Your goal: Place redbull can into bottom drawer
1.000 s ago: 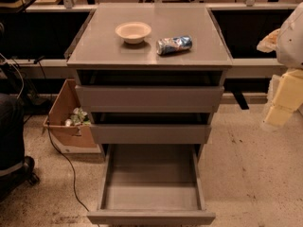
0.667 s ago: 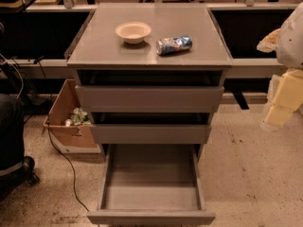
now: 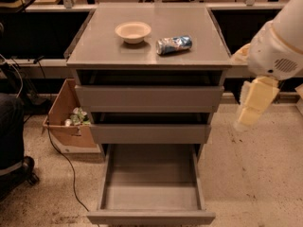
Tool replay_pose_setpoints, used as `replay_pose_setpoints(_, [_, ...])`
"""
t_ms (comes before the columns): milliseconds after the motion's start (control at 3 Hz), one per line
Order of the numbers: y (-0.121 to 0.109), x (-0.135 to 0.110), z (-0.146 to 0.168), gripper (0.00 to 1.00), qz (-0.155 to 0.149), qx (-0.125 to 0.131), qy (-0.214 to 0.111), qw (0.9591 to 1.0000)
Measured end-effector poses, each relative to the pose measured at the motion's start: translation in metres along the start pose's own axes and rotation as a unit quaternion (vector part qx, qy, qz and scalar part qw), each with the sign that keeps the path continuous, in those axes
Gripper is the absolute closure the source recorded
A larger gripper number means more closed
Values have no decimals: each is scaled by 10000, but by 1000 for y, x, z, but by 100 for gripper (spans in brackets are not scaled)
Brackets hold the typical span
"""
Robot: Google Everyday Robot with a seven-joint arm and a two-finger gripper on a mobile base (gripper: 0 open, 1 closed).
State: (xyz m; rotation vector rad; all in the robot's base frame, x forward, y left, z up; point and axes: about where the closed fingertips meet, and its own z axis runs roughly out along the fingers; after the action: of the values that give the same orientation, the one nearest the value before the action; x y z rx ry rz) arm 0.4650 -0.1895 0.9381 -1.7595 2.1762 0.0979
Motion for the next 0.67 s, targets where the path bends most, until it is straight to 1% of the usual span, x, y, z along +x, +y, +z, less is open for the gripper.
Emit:
replay_pose_setpoints(333, [-26,-23,52,0,-89,-258,-409,9988])
replay_pose_setpoints(667, [-63,-48,82,0,-174,-218,-760,9967])
